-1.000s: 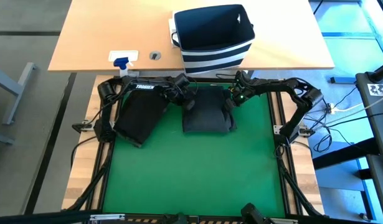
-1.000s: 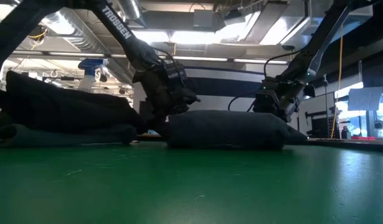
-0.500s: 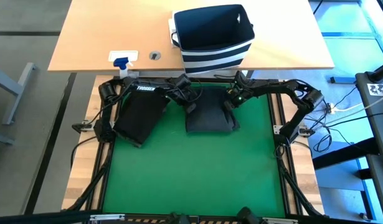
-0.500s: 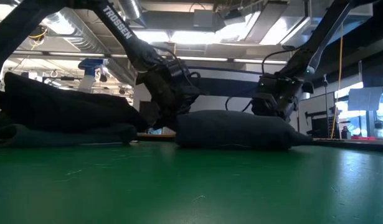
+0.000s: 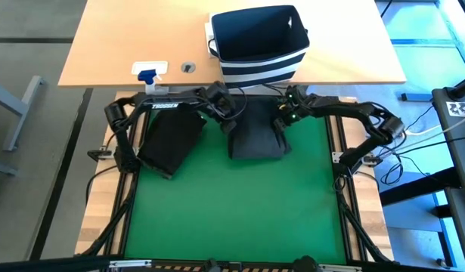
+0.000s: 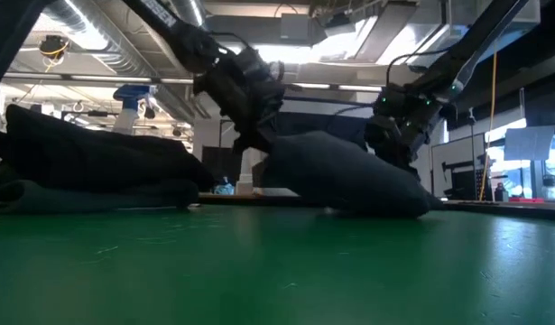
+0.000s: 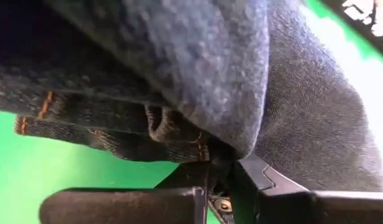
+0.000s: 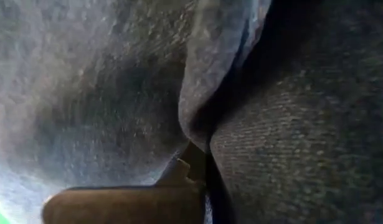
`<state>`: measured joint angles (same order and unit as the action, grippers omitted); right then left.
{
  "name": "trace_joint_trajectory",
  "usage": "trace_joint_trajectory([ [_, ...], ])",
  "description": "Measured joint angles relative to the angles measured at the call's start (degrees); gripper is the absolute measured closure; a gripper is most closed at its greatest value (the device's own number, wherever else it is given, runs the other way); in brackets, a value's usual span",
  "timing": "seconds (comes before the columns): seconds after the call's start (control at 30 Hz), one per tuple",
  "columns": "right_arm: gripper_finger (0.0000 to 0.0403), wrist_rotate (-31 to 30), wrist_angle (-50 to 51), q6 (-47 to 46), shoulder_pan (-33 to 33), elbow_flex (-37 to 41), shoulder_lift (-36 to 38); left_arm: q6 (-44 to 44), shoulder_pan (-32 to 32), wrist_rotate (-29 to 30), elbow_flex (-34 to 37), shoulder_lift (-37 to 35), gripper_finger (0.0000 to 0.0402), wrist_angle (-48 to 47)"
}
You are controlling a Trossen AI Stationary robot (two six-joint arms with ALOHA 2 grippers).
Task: Fold Laundry from Bin
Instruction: Put the blue pants into the laundry organizer
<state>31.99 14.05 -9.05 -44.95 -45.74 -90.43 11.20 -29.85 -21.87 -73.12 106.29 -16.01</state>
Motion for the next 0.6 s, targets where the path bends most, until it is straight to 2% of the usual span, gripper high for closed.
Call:
trace_joint_trajectory([
  [0.37,0.0386,1.6,-0.1,-4.5,0.0,-2.4,9.8,-0.9,0.0,-1.7,-0.8,-7.7,0.0375,0.2],
  [0.47,0.0386,1.7,0.7,-6.3,0.0,-5.2,12.2,-0.2,-0.2,-2.1,-3.1,-9.8,0.0375,-0.1],
  [0.6,0.0386,0.9,4.3,-7.1,0.0,-13.2,13.4,0.3,-1.1,-4.2,-10.3,-10.1,0.0375,-0.9],
])
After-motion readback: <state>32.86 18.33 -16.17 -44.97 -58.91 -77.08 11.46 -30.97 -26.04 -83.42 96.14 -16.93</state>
